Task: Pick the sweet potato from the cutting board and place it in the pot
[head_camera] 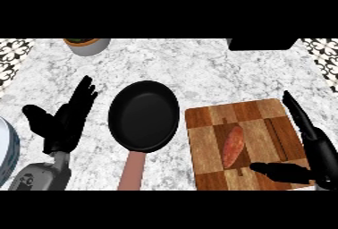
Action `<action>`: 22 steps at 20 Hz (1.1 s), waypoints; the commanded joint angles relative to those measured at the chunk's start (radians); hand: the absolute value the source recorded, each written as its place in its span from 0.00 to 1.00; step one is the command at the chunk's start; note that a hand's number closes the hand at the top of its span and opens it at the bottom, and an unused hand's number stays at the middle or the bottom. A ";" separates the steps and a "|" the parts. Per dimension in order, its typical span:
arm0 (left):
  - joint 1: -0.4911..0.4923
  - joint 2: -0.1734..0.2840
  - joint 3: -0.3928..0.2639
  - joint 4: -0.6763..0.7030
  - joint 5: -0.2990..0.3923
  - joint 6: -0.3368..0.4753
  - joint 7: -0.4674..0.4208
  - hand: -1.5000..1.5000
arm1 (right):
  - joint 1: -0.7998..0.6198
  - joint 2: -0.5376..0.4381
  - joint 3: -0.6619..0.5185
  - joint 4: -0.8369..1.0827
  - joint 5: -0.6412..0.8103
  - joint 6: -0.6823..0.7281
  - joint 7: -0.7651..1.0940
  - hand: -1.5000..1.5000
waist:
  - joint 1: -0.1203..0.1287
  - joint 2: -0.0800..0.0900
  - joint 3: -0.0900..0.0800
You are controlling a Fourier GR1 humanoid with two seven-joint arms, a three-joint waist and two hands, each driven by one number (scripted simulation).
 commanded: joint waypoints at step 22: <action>0.012 -0.043 0.016 -0.101 -0.034 -0.032 0.082 0.50 | -0.175 -0.305 0.016 -0.387 -0.031 0.464 1.037 0.00 | 0.032 0.012 0.001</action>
